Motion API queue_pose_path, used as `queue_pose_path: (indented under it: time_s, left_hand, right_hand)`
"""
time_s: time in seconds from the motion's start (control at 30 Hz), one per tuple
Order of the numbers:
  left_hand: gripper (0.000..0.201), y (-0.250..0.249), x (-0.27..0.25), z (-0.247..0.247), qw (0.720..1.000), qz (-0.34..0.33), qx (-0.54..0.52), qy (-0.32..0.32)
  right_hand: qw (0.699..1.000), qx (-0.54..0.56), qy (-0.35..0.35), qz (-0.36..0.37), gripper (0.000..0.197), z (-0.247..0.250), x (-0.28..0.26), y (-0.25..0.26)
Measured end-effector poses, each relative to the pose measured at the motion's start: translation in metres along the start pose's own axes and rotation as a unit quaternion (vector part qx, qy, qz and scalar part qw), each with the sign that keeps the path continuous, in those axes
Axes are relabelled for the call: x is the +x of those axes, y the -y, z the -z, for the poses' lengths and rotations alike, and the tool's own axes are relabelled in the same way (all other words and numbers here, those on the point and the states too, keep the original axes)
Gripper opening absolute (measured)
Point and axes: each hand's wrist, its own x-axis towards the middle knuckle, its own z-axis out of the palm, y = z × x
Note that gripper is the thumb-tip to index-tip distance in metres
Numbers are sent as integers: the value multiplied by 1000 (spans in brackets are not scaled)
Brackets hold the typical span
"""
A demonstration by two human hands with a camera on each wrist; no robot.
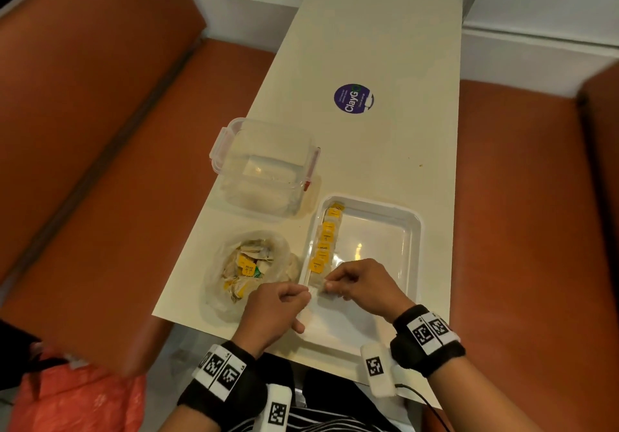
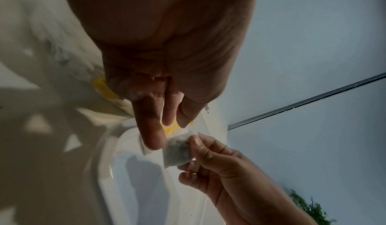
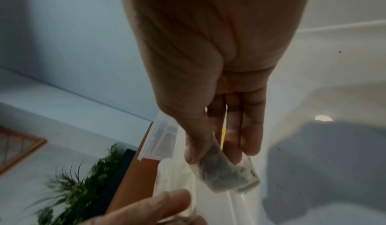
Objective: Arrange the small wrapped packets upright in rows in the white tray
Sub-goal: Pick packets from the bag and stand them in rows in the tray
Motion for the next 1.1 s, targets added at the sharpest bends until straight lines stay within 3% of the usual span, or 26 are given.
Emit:
queue_pose_path:
  time_s: [0.17, 0.5, 0.63, 0.77, 0.93, 1.1]
  left_hand:
    - [10, 5, -7, 22, 999, -8, -3, -52]
    - [9, 23, 1, 54, 988, -7, -25, -151]
    - [4, 28, 17, 65, 980, -15, 34, -194]
    - [14, 32, 40, 70, 965, -51, 171, -190]
    - [30, 27, 59, 70, 920, -61, 339, -185]
    - [49, 26, 63, 69, 905, -30, 382, -186]
  right_hand:
    - [989, -120, 87, 13, 12, -11, 3, 8]
    - [990, -101, 103, -10, 9, -8, 12, 17]
    - [985, -123, 118, -29, 5, -7, 19, 14]
    - [986, -161, 34, -22, 9, -19, 34, 3]
    - [990, -131, -51, -25, 10, -34, 45, -7]
    - [985, -127, -112, -12, 8, -43, 48, -11]
